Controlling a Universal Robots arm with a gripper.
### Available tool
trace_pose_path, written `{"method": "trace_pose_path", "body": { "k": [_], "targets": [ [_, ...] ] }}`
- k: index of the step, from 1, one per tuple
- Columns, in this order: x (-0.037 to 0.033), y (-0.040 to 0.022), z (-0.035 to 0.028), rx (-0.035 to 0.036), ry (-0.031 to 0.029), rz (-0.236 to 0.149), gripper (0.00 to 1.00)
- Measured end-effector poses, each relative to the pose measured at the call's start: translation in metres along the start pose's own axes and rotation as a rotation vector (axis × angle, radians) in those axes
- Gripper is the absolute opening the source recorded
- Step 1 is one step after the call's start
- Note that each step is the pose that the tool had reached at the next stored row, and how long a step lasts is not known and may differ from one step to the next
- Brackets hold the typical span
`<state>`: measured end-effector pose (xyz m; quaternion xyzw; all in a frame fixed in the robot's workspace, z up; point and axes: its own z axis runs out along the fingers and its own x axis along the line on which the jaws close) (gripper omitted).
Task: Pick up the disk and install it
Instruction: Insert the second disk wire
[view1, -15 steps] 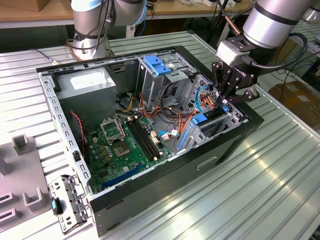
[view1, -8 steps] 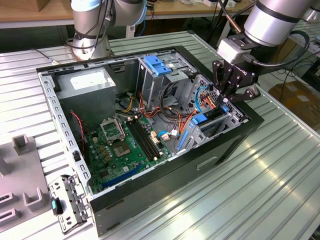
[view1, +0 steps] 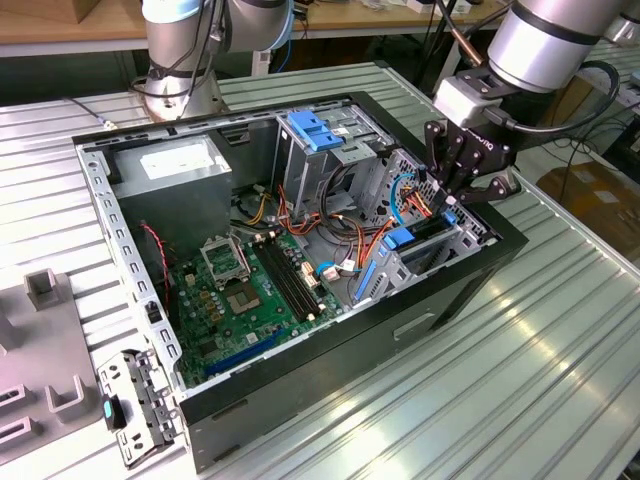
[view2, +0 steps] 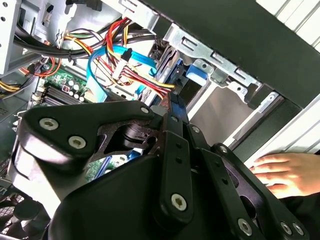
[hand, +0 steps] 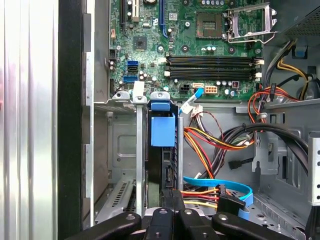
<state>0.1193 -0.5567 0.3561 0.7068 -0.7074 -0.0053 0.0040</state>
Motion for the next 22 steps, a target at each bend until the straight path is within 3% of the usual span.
{"method": "trace_pose_path", "body": {
  "k": [4,7,17,22],
  "targets": [
    [0.0001,0.0029,-0.0007,0.0000,-0.0005,0.000,0.11],
    [0.0000,0.0030,-0.0058,0.0000,-0.0014,0.000,0.11],
    [0.0000,0.0034,-0.0344,0.0000,-0.0069,0.000,0.11],
    [0.0000,0.0034,-0.0374,0.0000,-0.0071,0.000,0.11]
  ]
}}
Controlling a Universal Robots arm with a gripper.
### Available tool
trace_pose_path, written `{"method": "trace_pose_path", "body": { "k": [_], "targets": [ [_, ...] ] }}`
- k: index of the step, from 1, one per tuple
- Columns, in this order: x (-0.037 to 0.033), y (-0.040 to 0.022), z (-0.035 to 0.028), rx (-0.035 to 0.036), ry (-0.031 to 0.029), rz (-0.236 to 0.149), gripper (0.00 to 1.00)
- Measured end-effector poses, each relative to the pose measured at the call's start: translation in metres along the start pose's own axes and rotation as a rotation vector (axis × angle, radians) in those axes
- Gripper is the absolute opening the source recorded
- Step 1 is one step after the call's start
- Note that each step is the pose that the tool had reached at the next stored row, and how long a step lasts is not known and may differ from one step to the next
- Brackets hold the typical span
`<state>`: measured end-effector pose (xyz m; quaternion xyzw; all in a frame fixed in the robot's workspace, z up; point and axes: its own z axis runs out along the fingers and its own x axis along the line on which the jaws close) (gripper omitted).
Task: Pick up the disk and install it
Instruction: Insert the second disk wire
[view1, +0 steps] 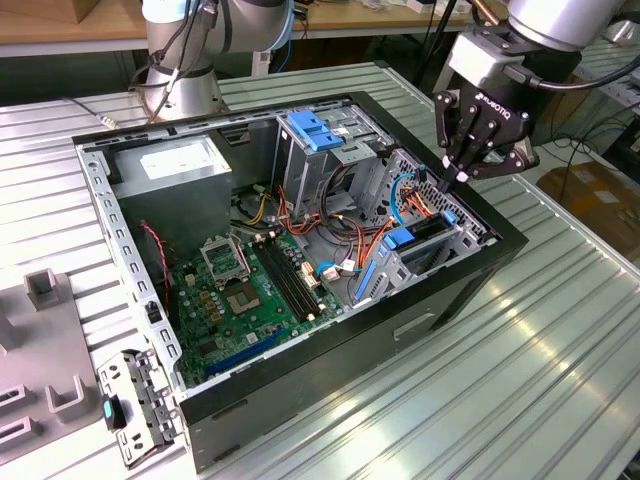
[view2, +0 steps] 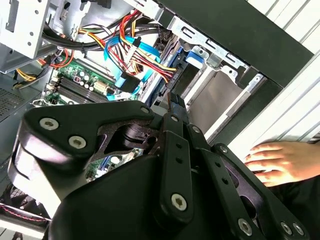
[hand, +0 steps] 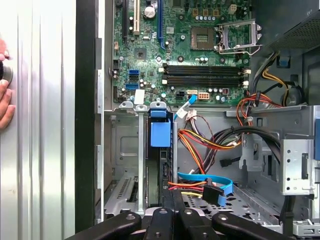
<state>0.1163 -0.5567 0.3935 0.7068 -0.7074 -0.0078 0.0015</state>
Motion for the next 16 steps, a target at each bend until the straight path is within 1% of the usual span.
{"method": "trace_pose_path", "body": {
  "k": [6,7,8,11,12,13,15,16],
  "targets": [
    [0.0001,0.0005,-0.0001,0.0000,0.0000,0.000,0.11],
    [0.0000,0.0037,-0.0001,0.0000,0.0002,0.000,0.11],
    [0.0001,0.0052,0.0000,0.0000,0.0000,0.000,0.11],
    [0.0000,0.0061,-0.0027,0.0000,0.0001,0.000,0.11],
    [0.0000,0.0062,-0.0056,0.0000,-0.0001,0.000,0.11],
    [-0.0002,0.0064,-0.0127,0.0000,-0.0001,0.000,0.11],
    [-0.0006,0.0065,-0.0185,0.0000,0.0002,0.000,0.11],
    [-0.0016,0.0065,-0.0201,-0.0002,0.0027,0.000,0.11]
  ]
}}
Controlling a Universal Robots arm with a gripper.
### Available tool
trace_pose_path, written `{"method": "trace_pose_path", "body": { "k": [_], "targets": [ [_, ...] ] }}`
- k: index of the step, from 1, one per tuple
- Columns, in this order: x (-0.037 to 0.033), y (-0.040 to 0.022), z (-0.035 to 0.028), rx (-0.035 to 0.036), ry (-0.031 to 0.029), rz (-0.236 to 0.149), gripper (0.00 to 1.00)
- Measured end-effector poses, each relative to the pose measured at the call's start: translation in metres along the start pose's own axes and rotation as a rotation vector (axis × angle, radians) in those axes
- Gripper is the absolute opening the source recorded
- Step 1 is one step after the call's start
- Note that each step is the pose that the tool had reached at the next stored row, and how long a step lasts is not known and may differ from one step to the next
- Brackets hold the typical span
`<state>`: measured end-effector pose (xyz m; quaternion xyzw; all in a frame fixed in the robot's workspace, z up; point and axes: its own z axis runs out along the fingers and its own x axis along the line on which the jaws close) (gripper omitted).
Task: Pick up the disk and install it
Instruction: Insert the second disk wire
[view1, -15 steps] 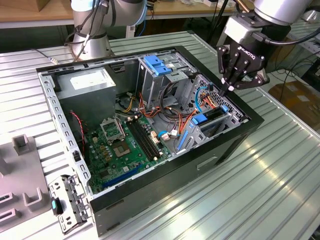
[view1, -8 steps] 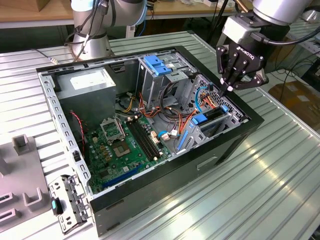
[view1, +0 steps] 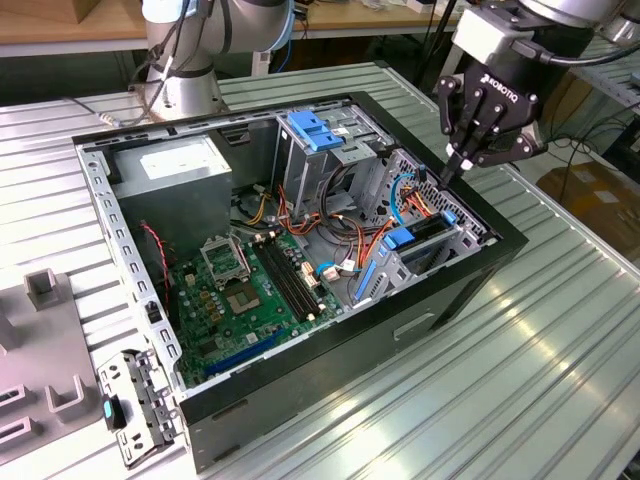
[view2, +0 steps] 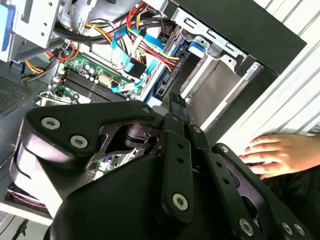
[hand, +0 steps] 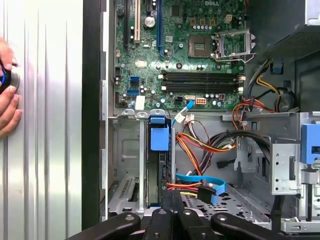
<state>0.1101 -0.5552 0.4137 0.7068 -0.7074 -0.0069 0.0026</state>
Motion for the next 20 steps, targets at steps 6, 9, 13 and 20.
{"method": "trace_pose_path", "body": {
  "k": [6,9,13,20],
  "targets": [
    [-0.0265,-0.0004,0.0013,-0.0089,0.0634,0.001,0.11],
    [-0.0378,-0.0007,0.0020,-0.0186,0.0774,0.001,0.11],
    [-0.0496,-0.0007,0.0027,-0.0315,0.0958,0.001,0.11],
    [-0.0638,-0.0008,0.0069,-0.0532,0.1348,0.001,0.11]
  ]
}}
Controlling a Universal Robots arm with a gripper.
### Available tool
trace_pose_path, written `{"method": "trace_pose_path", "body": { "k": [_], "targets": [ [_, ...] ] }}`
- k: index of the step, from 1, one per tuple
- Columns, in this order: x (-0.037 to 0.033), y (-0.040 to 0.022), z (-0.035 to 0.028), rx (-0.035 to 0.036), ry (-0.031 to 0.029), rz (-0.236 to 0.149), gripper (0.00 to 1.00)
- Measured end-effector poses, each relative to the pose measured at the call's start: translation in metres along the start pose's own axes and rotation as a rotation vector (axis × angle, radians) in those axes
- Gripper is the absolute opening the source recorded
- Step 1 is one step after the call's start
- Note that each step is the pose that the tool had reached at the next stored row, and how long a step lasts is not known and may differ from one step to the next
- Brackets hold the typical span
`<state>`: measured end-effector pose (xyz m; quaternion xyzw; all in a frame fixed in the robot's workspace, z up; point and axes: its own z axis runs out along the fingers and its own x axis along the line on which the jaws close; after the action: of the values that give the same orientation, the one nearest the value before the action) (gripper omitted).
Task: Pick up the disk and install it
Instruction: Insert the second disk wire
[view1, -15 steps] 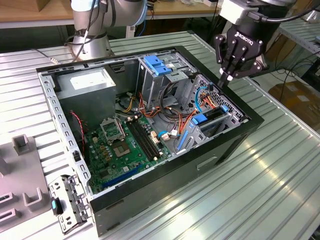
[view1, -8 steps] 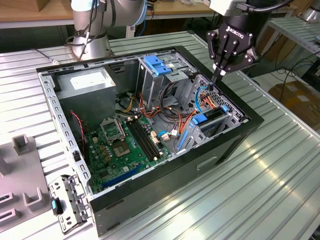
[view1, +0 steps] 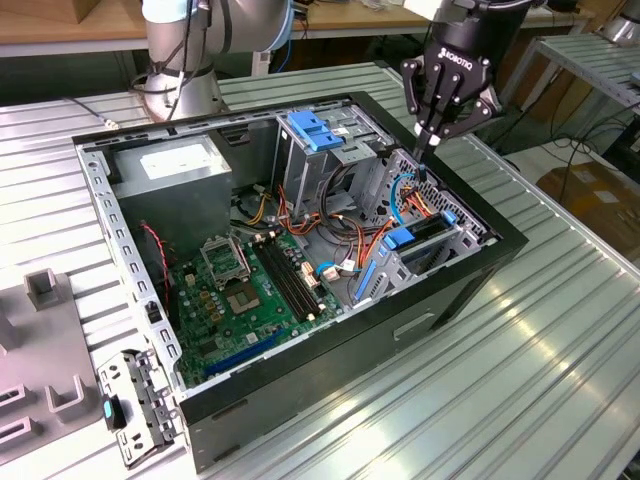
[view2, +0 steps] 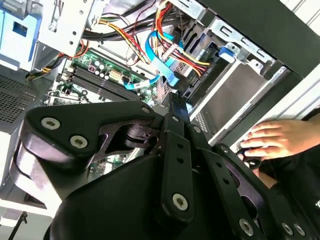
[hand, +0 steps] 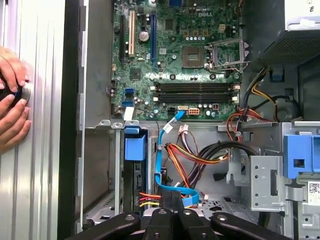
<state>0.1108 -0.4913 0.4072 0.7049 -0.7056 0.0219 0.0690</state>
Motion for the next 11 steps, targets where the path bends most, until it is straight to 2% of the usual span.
{"method": "trace_pose_path", "body": {
  "k": [1,3,4,5,7,11],
  "targets": [
    [-0.0009,-0.0002,0.0004,-0.0008,0.0086,0.000,0.11],
    [-0.0032,-0.0026,0.0013,-0.0045,0.0534,0.003,0.11],
    [-0.0064,-0.0047,0.0022,-0.0068,0.0718,0.004,0.11],
    [-0.0091,-0.0066,0.0033,-0.0079,0.0842,0.005,0.11],
    [-0.0124,-0.0092,0.0051,-0.0086,0.0917,0.005,0.11],
    [-0.0221,-0.0154,0.0109,-0.0095,0.1014,0.005,0.11]
  ]
}}
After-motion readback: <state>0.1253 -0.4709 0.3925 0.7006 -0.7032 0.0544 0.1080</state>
